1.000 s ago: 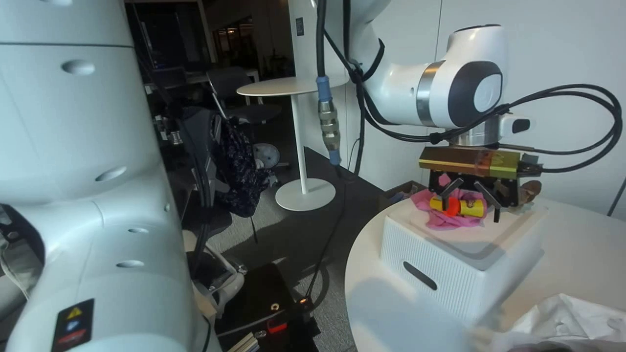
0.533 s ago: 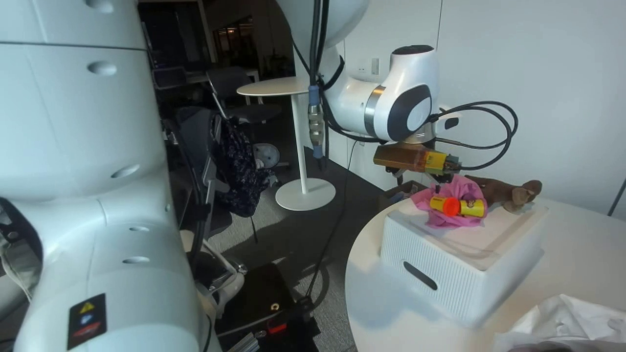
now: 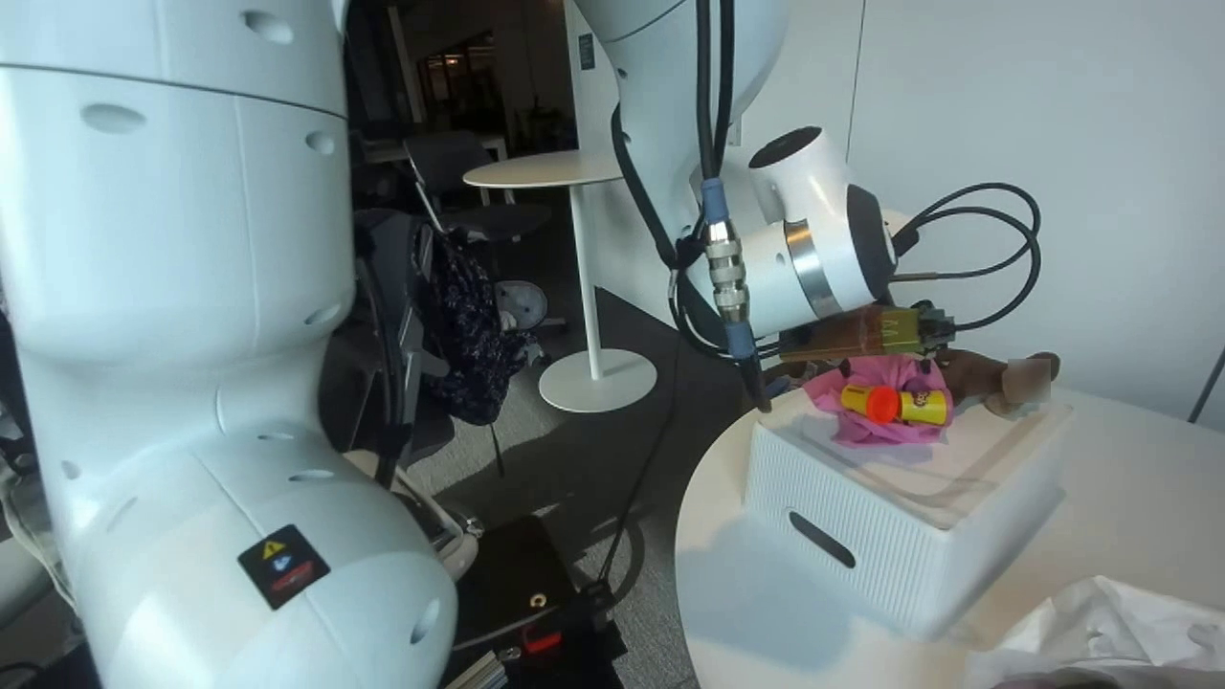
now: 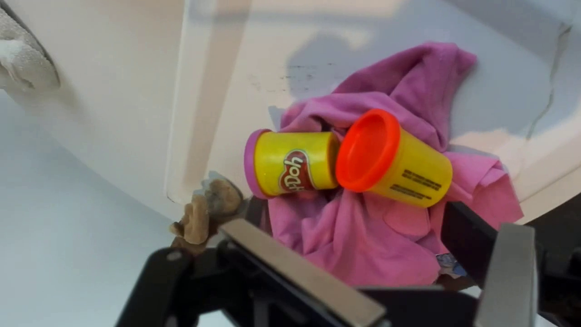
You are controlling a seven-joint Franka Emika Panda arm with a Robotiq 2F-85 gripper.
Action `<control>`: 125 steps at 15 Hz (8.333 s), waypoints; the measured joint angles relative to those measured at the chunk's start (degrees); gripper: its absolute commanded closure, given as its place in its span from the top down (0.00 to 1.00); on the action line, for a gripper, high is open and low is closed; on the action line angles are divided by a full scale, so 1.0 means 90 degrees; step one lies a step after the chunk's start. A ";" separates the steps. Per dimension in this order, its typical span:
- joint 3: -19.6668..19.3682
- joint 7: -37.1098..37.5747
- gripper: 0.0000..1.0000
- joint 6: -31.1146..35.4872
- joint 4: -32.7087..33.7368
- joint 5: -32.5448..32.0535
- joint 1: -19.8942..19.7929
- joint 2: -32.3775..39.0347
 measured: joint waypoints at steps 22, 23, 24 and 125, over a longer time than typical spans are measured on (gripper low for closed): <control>-0.2245 0.3229 0.66 -0.0062 0.0734 -0.2525 0.2456 0.1530; -0.2306 0.3282 0.58 -0.0062 0.0737 -0.2609 0.2506 0.1552; -0.2354 0.3313 0.49 -0.0062 0.0737 -0.2667 0.2550 0.1563; 0.2057 -0.1472 1.00 0.0189 0.0361 0.4378 -0.1998 0.0747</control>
